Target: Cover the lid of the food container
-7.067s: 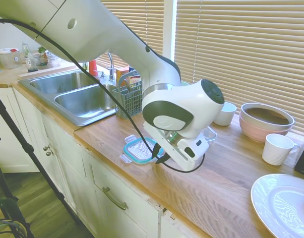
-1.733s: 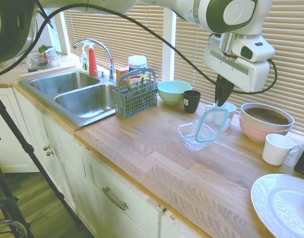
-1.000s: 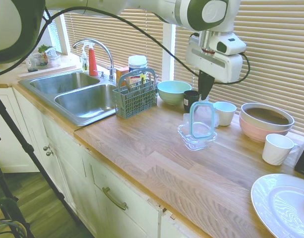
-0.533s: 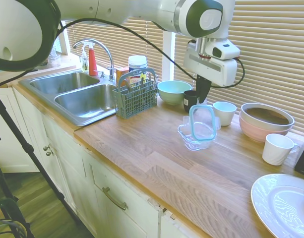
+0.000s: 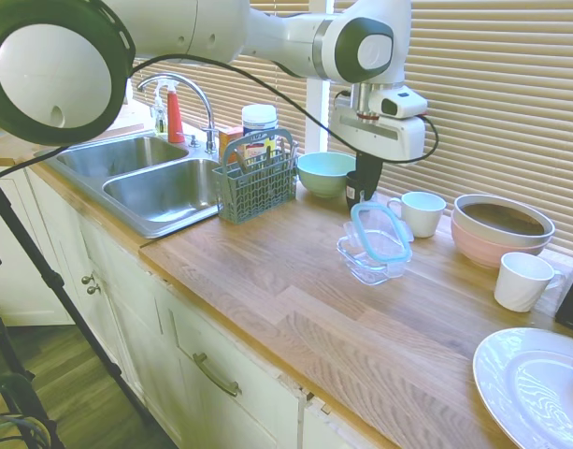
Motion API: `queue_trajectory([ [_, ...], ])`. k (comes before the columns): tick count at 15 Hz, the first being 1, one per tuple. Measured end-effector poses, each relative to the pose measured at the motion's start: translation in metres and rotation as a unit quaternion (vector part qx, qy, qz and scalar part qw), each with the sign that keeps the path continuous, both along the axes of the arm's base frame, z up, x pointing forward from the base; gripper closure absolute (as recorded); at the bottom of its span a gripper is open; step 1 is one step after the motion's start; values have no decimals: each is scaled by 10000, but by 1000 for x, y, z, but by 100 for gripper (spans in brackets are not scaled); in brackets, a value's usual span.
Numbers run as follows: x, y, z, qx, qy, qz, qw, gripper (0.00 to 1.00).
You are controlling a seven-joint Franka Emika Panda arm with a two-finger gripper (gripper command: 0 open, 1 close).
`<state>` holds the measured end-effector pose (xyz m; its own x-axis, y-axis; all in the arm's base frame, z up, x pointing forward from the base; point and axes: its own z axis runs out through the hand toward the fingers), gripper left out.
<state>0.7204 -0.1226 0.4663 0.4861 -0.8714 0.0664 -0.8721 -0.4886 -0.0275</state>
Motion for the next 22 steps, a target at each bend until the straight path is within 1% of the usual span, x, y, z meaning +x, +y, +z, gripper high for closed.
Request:
queue_trajectory([
  [6, 11, 34, -27, -257, 129, 174, 9994, 100],
  [12, 16, 27, -42, -541, 121, 192, 9983, 100],
  [16, 19, 26, -51, -719, 79, 52, 9974, 100],
  [22, 20, 14, -62, -768, 95, -143, 9969, 100],
])
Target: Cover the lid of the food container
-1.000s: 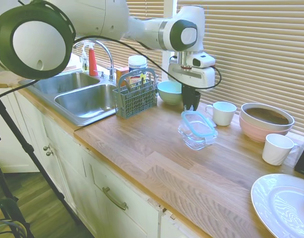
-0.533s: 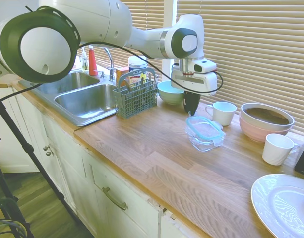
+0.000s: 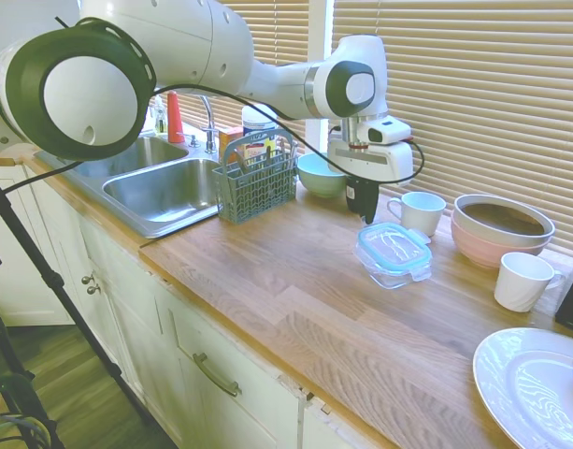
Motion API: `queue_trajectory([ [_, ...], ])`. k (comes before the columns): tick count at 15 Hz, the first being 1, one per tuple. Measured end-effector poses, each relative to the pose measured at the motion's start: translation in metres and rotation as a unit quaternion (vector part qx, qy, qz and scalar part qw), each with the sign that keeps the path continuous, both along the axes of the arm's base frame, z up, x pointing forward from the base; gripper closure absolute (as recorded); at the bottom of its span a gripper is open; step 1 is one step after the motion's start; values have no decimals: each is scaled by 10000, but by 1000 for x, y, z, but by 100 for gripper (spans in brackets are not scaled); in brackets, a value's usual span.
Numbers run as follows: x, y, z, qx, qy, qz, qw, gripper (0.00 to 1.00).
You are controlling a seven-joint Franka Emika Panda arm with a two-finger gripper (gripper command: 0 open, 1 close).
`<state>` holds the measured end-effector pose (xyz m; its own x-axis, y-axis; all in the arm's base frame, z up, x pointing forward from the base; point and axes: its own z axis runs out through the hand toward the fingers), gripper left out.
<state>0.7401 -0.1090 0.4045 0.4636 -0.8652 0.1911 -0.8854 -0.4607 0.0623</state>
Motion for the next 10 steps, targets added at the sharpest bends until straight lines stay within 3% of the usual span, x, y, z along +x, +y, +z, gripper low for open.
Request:
queue_trajectory([
  [10, -1, -24, -16, 200, -4, -213, 9996, 100],
])
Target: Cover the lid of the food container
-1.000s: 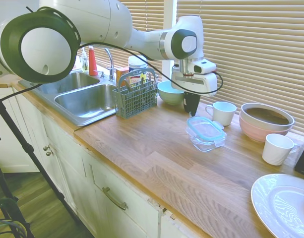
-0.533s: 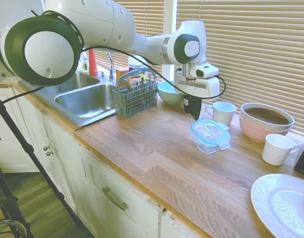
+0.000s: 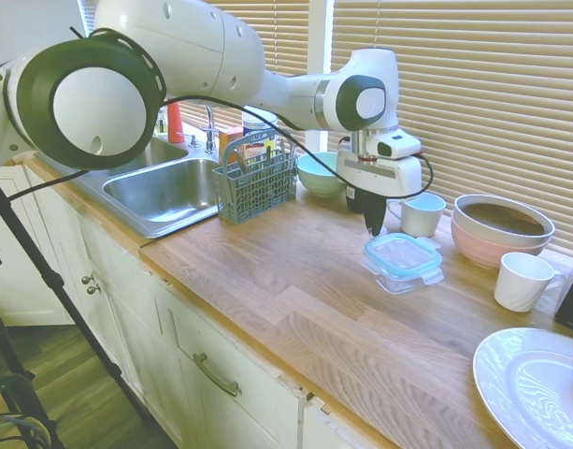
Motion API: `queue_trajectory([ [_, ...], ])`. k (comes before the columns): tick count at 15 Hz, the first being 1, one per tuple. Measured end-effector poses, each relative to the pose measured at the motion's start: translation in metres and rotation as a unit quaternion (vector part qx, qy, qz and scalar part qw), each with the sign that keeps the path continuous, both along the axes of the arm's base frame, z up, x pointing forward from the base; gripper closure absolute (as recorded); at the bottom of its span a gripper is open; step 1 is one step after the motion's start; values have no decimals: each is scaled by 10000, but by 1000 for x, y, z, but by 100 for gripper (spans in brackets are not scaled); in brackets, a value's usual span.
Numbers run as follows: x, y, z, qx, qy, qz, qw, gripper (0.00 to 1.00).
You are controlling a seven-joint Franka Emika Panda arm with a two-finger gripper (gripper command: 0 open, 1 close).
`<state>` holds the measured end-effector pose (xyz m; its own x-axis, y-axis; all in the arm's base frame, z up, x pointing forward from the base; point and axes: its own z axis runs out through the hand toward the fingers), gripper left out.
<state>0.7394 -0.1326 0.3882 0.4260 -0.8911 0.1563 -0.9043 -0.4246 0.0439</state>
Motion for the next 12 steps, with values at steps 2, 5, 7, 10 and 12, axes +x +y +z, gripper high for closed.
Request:
queue_trajectory([
  [2, 0, -4, 0, 100, -26, -46, 9999, 100],
  [5, 0, -6, 3, 169, -64, -61, 9998, 100],
  [7, 1, -7, 6, 217, -107, -61, 9997, 100],
  [10, 2, -9, 9, 265, -124, -75, 9995, 100],
  [12, 3, -11, 3, 269, -68, -88, 9996, 100],
])
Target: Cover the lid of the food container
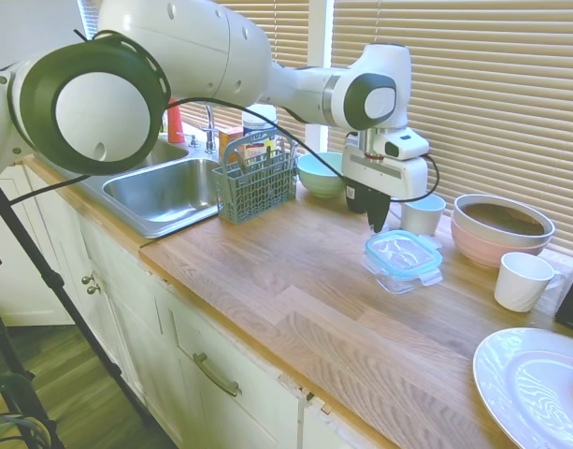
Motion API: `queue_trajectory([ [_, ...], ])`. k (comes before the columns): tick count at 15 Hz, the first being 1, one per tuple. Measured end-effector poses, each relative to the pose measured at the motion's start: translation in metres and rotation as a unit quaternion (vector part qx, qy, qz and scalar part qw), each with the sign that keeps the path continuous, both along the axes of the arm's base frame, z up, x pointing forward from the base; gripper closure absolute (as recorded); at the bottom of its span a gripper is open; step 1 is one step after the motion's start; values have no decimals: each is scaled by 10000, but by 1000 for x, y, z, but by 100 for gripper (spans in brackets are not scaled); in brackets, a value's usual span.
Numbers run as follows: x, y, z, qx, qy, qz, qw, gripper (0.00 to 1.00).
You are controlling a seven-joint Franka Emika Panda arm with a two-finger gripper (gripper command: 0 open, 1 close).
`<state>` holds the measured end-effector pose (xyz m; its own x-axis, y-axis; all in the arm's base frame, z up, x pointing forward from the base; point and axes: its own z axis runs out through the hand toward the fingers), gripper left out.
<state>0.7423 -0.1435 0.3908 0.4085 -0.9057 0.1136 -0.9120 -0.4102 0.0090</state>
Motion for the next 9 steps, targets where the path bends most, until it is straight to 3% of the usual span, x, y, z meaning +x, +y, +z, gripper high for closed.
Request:
queue_trajectory([
  [1, 1, 0, -2, -4, 1, 1, 10000, 100],
  [2, 2, 0, -1, 3, 15, 0, 10000, 0],
  [9, 5, 5, 3, 38, 11, 35, 10000, 0],
])
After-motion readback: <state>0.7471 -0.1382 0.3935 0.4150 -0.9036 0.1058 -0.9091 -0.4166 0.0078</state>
